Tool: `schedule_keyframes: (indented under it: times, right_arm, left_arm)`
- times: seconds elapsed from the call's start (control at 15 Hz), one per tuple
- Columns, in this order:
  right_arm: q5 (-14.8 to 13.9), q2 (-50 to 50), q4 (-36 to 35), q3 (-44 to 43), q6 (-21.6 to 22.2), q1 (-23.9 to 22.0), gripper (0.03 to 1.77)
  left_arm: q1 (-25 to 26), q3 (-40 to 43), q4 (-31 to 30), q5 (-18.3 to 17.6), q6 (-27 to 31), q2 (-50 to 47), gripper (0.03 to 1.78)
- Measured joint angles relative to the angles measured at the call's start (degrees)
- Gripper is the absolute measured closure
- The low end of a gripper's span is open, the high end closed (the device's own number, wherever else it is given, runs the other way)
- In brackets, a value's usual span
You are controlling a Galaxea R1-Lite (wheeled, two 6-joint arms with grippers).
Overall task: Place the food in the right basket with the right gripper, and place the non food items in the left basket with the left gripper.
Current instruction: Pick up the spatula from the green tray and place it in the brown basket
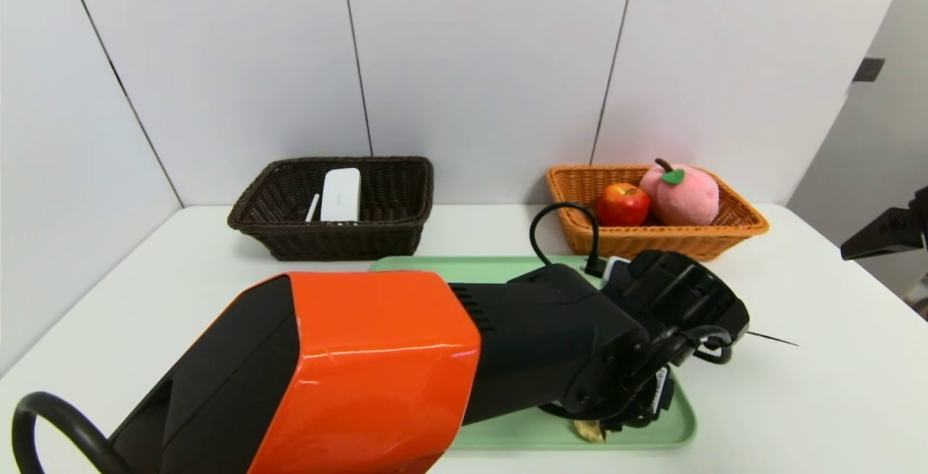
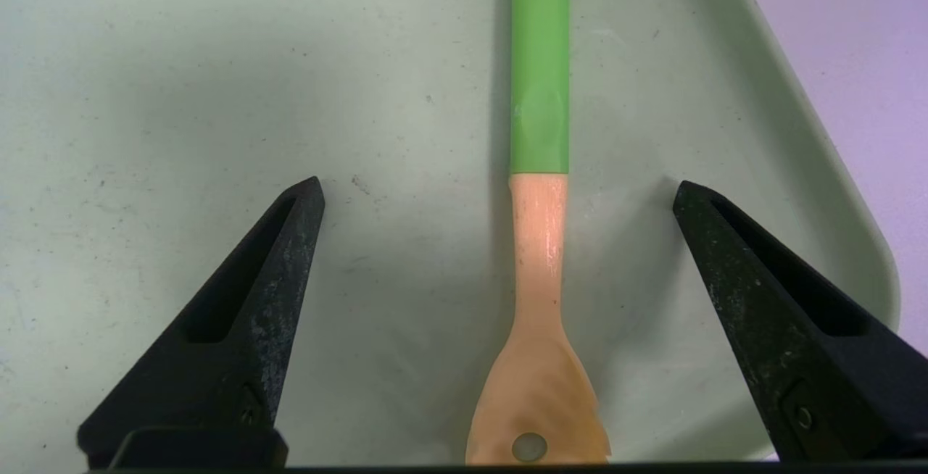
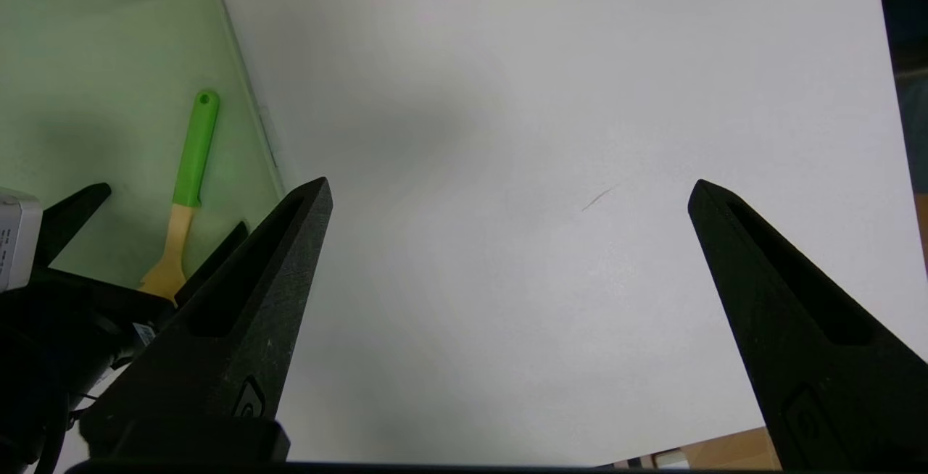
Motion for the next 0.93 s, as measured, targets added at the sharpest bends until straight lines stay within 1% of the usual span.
schedule_keyframes:
  times: [0.2,0.27,0.33,0.47,0.73,0.8,0.87,0.93]
  right_arm:
    - [-0.02,-0.02,0.00,-0.02,0.00,0.00,0.10]
    - [0.00,-0.02,0.00,-0.02,0.00,0.00,0.10]
    - [-0.02,-0.05,-0.02,-0.02,0.00,0.00,0.10]
    - [-0.02,-0.30,-0.02,-0.04,-0.05,0.02,0.10]
    - [-0.11,-0.55,-0.15,-0.04,-0.09,0.04,0.10]
    - [-0.10,-0.59,-0.17,-0.04,-0.09,0.02,0.10]
    - [-0.10,-0.61,-0.20,-0.04,-0.09,0.02,0.10]
    - [-0.10,-0.61,-0.17,-0.04,-0.02,0.02,0.10]
  left_arm:
    - [-0.02,0.02,0.02,-0.01,-0.06,0.00,0.12]
    - [-0.02,0.02,0.00,-0.04,-0.17,0.00,0.24]
    - [-0.04,0.02,-0.17,-0.09,-0.50,0.00,0.41]
    - [-0.02,0.05,-0.30,-0.33,-0.56,0.02,0.68]
    - [0.09,0.00,-0.37,-0.52,-0.87,0.02,1.10]
    - [0.09,0.00,-0.37,-0.54,-0.96,0.02,1.53]
    - [0.16,0.02,-0.34,-0.52,-1.16,0.02,1.73]
    - [0.20,0.02,-0.34,-0.52,-1.46,0.02,1.73]
